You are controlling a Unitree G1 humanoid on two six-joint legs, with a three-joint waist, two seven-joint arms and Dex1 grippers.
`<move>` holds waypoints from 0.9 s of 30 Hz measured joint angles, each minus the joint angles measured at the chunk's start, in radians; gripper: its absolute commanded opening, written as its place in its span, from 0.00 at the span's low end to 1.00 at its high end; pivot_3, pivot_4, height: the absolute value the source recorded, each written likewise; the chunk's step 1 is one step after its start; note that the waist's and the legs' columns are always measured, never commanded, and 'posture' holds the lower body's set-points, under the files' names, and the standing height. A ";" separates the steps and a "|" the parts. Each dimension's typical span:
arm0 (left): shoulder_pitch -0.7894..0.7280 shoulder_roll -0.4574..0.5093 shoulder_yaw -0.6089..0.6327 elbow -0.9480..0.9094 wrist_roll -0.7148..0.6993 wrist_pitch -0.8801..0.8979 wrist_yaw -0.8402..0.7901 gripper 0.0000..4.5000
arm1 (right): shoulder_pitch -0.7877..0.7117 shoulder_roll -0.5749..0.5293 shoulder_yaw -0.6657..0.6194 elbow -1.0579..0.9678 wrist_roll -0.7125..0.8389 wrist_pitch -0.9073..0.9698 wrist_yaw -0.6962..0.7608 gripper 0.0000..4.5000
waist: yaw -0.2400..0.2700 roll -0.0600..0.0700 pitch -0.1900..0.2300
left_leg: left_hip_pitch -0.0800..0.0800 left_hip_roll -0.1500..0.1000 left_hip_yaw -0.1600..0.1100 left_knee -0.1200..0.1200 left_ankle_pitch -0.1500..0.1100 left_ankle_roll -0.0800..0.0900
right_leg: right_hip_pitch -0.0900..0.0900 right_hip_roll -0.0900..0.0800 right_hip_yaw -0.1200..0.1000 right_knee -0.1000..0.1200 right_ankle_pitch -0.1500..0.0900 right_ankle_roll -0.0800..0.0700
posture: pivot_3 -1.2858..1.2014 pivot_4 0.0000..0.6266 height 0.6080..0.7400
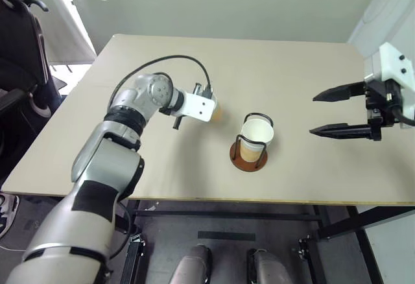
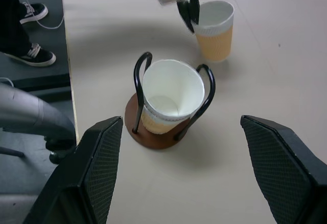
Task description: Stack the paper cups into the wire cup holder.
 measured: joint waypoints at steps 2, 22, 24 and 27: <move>-0.025 0.000 0.063 -0.003 -0.077 0.025 -0.085 0.01 | 0.014 0.000 0.000 0.003 -0.004 -0.002 0.000 0.83 | 0.000 0.000 0.000 | 0.000 -0.001 0.002 0.000 0.000 0.000 | 0.000 0.001 -0.001 0.000 0.000 0.000 | 0.52 0.24 1.00; -0.141 0.057 0.124 -0.308 -0.537 0.450 -0.507 0.01 | 0.025 0.055 0.000 -0.037 0.017 0.030 -0.034 0.83 | -0.004 0.001 0.000 | -0.001 0.000 0.003 0.004 -0.003 0.003 | 0.001 0.002 -0.001 -0.001 0.000 0.002 | 0.52 0.24 1.00; -0.142 0.070 0.085 -0.339 -0.590 0.489 -0.508 0.01 | 0.032 0.055 -0.002 -0.041 0.022 0.036 -0.041 0.83 | -0.004 0.001 0.000 | -0.001 0.001 0.002 0.005 -0.003 0.004 | 0.001 0.001 0.000 0.000 -0.001 0.002 | 0.52 0.24 1.00; -0.144 0.096 0.010 -0.395 -0.683 0.549 -0.509 0.01 | 0.049 0.056 -0.009 -0.055 0.025 0.043 -0.051 0.83 | -0.003 0.001 0.000 | -0.002 0.001 0.000 0.007 -0.004 0.003 | 0.002 -0.001 0.001 0.000 0.000 0.002 | 0.52 0.24 1.00</move>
